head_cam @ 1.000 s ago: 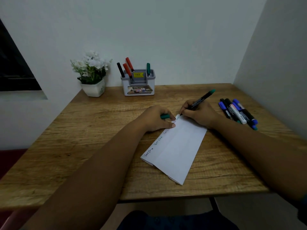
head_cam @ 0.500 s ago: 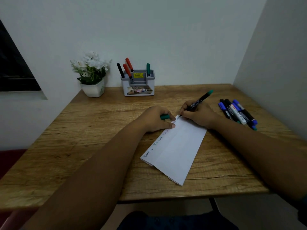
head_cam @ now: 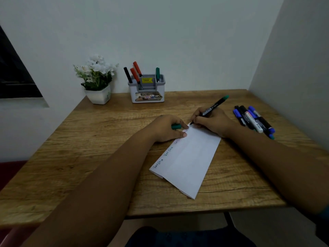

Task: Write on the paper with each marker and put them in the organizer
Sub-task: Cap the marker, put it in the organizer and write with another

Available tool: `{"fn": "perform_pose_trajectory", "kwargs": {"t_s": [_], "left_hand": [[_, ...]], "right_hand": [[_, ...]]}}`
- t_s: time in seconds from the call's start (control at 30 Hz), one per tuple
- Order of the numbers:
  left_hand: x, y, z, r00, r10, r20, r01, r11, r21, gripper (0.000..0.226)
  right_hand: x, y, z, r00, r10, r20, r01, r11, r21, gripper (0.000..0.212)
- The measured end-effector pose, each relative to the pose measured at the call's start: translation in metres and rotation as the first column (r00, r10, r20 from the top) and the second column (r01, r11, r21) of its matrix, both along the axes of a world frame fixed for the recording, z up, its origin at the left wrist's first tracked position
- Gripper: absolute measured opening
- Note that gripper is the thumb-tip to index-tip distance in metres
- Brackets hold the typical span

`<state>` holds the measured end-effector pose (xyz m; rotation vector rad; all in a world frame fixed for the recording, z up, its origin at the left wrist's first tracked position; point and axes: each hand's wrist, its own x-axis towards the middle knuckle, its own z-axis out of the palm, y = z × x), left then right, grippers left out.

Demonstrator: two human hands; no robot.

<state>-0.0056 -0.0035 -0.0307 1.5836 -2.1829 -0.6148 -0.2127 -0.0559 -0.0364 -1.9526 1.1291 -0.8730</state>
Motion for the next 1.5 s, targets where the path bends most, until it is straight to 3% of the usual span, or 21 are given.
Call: {"fn": "perform_pose_trajectory", "kwargs": {"t_s": [0.33, 0.5, 0.93, 1.1, 1.27, 1.5], "left_hand": [[0.0001, -0.0015, -0.0015, 1.000, 0.009, -0.017, -0.009, 1.000, 0.012, 0.033], [0.0002, -0.0020, -0.0014, 1.000, 0.012, -0.009, -0.012, 1.000, 0.009, 0.033], [0.0002, -0.0009, -0.0016, 1.000, 0.007, -0.018, -0.007, 1.000, 0.011, 0.033], [0.0000, -0.0003, -0.0002, 1.000, 0.002, -0.011, -0.002, 1.000, 0.016, 0.034], [-0.0001, 0.0009, 0.0008, 1.000, -0.002, -0.014, 0.002, 1.000, 0.014, 0.034], [-0.0006, 0.0005, 0.0004, 1.000, 0.009, -0.015, -0.009, 1.000, 0.016, 0.034]], "right_hand": [[0.0006, -0.0001, -0.0002, 0.998, 0.002, -0.065, -0.005, 0.999, -0.048, 0.008], [-0.0005, 0.0000, 0.0006, 0.997, -0.035, 0.072, 0.033, 0.999, 0.030, 0.010], [0.0000, 0.0008, -0.0003, 0.998, 0.007, -0.058, -0.009, 0.999, -0.036, 0.008], [0.0007, 0.0019, 0.0017, 0.992, -0.064, 0.105, 0.063, 0.998, 0.011, 0.009], [0.0010, 0.0015, 0.0008, 0.998, -0.060, 0.003, 0.060, 0.998, -0.011, 0.010], [0.0004, -0.0010, -0.0009, 0.998, -0.066, 0.004, 0.066, 0.998, -0.005, 0.010]]}}
